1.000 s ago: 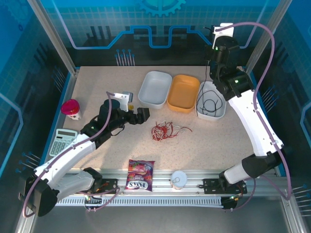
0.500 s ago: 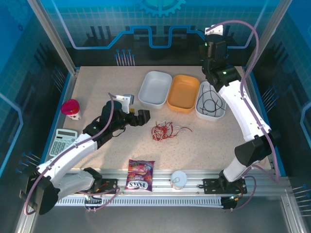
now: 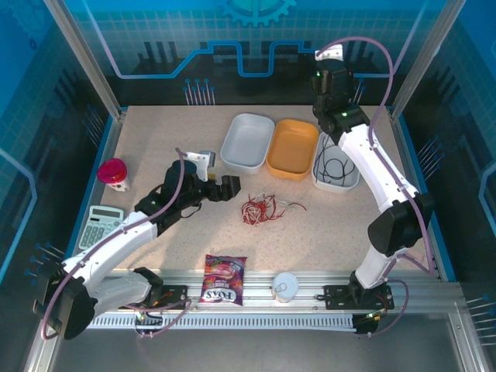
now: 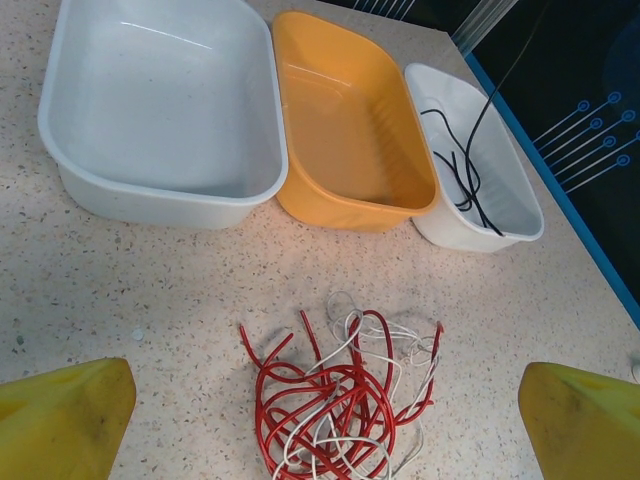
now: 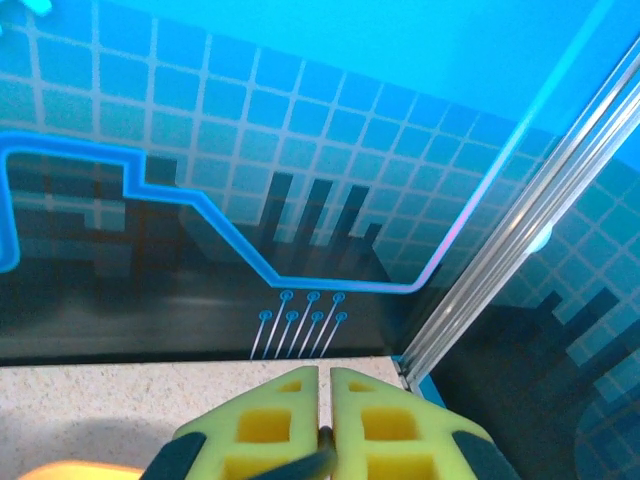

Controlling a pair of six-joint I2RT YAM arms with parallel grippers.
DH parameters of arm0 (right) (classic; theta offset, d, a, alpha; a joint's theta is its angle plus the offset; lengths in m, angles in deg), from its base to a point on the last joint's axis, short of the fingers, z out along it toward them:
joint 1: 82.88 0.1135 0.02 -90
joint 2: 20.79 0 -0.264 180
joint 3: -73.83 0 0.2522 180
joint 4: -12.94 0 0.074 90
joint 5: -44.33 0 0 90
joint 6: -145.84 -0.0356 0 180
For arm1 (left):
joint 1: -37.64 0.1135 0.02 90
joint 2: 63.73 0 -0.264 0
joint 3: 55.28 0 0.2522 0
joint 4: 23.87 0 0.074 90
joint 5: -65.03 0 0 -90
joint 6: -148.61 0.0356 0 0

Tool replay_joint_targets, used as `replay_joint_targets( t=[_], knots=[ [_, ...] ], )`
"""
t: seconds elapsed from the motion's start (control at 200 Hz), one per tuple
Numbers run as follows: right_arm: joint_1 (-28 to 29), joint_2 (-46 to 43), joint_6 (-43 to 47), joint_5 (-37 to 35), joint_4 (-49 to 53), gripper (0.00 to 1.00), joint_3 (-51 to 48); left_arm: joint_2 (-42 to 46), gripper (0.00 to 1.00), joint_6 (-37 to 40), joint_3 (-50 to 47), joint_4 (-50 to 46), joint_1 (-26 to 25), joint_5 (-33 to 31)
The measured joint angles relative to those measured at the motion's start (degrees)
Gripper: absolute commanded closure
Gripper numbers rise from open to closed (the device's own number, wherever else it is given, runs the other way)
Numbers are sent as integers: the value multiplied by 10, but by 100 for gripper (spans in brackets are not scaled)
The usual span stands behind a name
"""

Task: Untangle the cables
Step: Place the cable in the container.

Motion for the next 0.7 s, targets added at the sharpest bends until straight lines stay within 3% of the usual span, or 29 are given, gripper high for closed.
replay_joint_targets(
  t=[0.285, 0.7],
  knots=[
    [7, -51, 8, -18, -56, 100, -144, -9, 1, 0, 0, 0, 0, 0],
    [-21, -84, -39, -28, -77, 100, -235, -15, 1, 0, 0, 0, 0, 9]
  ],
)
